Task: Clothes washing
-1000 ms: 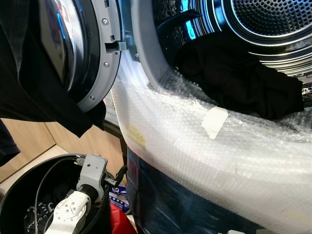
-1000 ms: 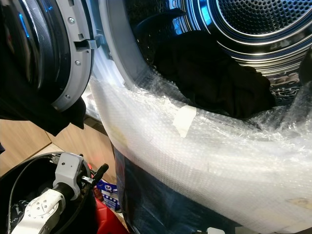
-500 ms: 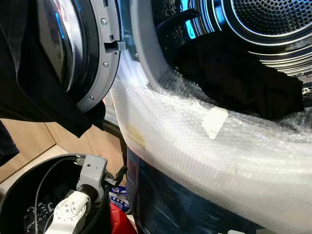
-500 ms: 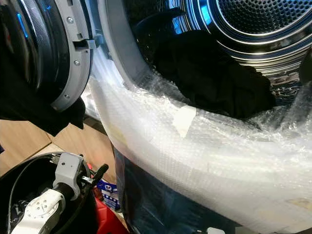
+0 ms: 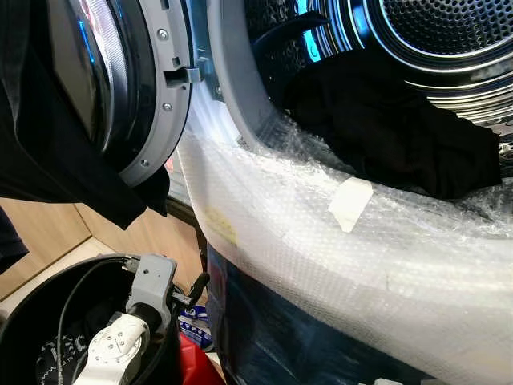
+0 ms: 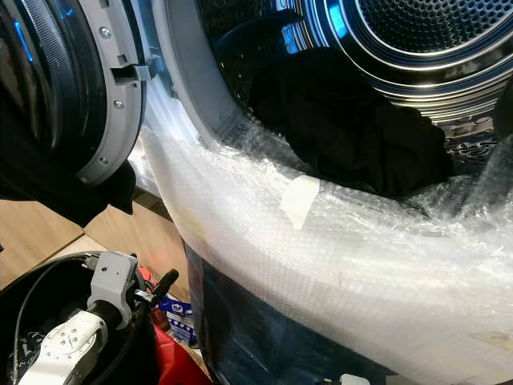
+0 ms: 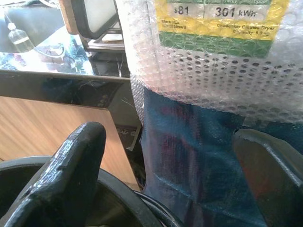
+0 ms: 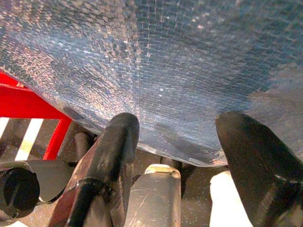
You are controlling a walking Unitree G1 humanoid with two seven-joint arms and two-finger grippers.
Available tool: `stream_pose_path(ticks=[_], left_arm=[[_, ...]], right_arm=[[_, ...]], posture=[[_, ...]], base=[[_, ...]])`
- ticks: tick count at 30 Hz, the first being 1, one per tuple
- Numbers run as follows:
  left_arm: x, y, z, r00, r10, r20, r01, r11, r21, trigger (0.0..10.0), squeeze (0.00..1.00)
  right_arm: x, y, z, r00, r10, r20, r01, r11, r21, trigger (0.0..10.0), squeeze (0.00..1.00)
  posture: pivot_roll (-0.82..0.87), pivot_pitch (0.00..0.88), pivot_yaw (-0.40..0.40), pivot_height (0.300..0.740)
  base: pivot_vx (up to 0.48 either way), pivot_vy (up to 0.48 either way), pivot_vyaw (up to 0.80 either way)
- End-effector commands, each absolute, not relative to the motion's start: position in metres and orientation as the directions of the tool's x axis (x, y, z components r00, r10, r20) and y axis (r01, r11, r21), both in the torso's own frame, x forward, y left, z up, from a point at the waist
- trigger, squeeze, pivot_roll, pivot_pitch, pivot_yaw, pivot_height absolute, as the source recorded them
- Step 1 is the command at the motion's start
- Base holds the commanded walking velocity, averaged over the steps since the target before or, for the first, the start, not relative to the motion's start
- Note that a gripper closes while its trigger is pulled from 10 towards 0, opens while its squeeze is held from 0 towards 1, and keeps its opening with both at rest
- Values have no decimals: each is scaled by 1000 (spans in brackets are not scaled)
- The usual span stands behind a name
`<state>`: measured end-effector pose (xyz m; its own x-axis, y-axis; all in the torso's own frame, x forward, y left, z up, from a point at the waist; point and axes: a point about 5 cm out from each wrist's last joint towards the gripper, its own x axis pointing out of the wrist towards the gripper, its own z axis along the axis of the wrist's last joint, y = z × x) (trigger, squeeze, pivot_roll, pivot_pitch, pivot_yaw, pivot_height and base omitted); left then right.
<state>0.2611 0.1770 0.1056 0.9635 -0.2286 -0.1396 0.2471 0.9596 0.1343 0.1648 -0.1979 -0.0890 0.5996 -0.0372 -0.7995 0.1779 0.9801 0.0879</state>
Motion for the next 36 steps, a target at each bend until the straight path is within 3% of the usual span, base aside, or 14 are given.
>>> stream_pose_path(ticks=[1, 36], left_arm=[[262, 179, 111, 966, -227, -126, 246, 957, 153, 10000, 0], [264, 178, 112, 965, -228, -127, 246, 957, 151, 10000, 0]], right_arm=[[166, -197, -89, 604, -35, -796, 175, 980, 91, 10000, 0], [162, -201, -90, 597, -48, -801, 193, 977, 85, 10000, 0]], posture=[[17, 21, 32, 740], [8, 30, 32, 740]], base=[[0, 0, 0], [0, 0, 0]])
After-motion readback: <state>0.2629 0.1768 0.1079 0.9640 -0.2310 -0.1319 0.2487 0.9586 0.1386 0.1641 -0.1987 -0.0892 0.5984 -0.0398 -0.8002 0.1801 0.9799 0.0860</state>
